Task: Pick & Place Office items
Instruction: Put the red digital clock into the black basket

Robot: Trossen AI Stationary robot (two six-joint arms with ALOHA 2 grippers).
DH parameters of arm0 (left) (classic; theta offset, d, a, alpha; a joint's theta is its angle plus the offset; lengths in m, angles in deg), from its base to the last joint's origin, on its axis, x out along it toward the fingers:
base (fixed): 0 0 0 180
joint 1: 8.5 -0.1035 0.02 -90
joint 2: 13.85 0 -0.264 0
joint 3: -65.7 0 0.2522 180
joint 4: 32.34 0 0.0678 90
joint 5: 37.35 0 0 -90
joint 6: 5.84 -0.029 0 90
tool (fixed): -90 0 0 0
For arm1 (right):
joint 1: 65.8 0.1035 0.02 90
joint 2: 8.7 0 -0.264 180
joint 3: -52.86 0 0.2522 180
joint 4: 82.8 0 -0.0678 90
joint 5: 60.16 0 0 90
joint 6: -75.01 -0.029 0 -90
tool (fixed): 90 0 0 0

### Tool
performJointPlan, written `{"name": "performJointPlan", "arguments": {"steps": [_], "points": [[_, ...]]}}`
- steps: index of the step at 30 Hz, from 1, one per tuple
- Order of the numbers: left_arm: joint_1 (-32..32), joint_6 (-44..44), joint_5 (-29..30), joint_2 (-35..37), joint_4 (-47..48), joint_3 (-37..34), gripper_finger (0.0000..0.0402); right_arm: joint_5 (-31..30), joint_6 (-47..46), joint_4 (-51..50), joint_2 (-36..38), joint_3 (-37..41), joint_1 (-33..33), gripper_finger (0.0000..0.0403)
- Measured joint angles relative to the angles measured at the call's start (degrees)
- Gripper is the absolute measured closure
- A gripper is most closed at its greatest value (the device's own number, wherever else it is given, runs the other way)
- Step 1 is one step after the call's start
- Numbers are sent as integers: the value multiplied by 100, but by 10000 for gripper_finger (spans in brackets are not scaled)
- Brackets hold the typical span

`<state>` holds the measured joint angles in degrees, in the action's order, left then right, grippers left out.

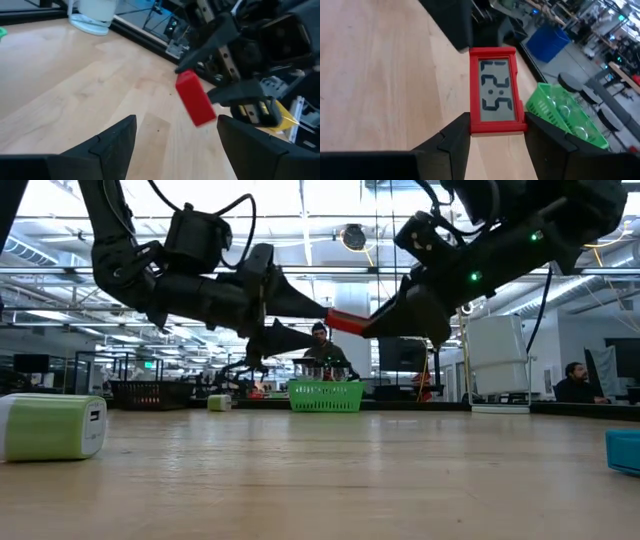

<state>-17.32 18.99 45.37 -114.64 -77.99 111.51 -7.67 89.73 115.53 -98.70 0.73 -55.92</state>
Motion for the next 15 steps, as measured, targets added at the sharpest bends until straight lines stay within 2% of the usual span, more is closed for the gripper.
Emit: {"name": "performJointPlan", "arguments": {"steps": [8,15], "points": [[72,60,178,-24,69,108,131,164,542,682,-496,0,40,241],[104,4,20,-21,108,117,181,132,813,1162,-667,-48,71,244]]}}
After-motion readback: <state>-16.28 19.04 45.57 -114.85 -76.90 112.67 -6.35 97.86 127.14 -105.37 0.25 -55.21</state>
